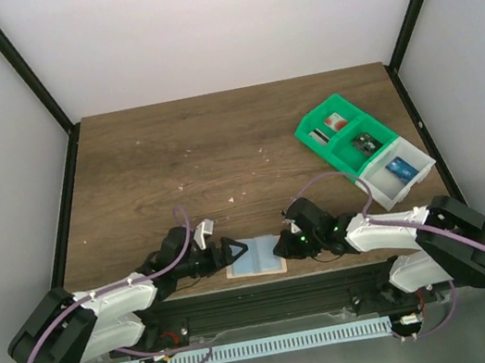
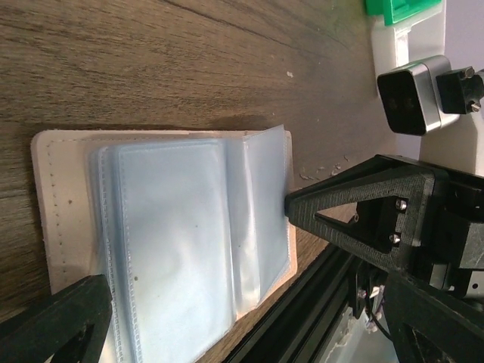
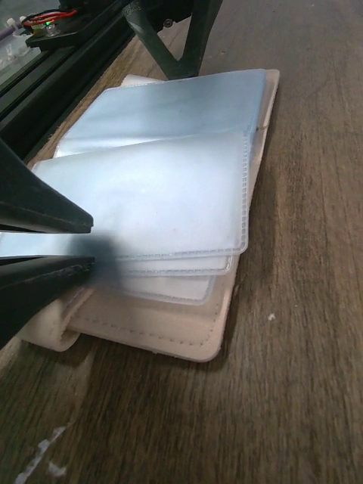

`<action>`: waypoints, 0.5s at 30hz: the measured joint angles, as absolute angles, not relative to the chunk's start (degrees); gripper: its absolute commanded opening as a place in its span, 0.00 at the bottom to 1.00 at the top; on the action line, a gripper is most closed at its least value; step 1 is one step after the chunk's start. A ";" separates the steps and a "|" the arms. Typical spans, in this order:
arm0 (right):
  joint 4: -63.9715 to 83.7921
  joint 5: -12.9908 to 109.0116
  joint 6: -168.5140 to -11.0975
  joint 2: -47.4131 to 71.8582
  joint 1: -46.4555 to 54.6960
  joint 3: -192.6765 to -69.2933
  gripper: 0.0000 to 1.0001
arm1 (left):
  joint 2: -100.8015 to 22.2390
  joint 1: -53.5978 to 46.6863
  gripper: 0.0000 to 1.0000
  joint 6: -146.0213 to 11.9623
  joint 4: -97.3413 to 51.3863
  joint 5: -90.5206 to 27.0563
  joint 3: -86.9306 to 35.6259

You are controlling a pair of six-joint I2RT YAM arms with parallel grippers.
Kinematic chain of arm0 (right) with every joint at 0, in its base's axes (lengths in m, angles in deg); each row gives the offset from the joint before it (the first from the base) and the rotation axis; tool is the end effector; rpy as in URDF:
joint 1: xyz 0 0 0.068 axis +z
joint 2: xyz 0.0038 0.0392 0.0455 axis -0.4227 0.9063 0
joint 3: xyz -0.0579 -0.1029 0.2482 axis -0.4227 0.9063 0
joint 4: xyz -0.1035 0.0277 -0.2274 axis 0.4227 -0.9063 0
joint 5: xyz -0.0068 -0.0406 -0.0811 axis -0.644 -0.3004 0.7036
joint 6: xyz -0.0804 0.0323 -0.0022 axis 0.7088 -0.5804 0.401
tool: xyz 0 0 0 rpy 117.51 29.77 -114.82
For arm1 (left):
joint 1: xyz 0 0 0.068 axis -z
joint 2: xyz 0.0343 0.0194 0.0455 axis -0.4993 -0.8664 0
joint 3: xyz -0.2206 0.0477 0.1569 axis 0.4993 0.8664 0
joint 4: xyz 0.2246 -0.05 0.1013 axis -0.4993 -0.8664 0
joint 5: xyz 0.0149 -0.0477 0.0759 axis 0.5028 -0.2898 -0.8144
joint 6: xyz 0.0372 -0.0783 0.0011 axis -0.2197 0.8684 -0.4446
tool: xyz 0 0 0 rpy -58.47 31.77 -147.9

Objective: Take the credit cards out of the card holder

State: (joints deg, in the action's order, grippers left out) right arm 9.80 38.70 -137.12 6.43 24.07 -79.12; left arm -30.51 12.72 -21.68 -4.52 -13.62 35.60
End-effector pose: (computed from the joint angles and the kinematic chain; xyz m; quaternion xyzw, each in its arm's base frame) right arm 0.1372 0.1925 0.1084 -0.0064 0.9370 0.3375 0.0897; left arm 0.1333 -0.1691 0.1159 -0.0030 0.8706 -0.4732 0.1348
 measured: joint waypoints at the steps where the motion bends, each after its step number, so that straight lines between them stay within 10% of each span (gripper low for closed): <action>1: 10.30 38.72 -137.12 6.62 24.07 -79.05 0.11 | -30.53 12.70 0.99 -21.57 -3.98 -13.60 35.88; 6: 12.22 38.81 -137.25 7.61 24.07 -78.97 0.10 | -33.00 12.44 0.88 -20.07 0.35 -11.79 36.63; 15: 15.17 39.01 -138.10 8.35 24.09 -78.01 0.06 | -40.47 12.52 0.33 -14.54 12.55 -3.72 38.64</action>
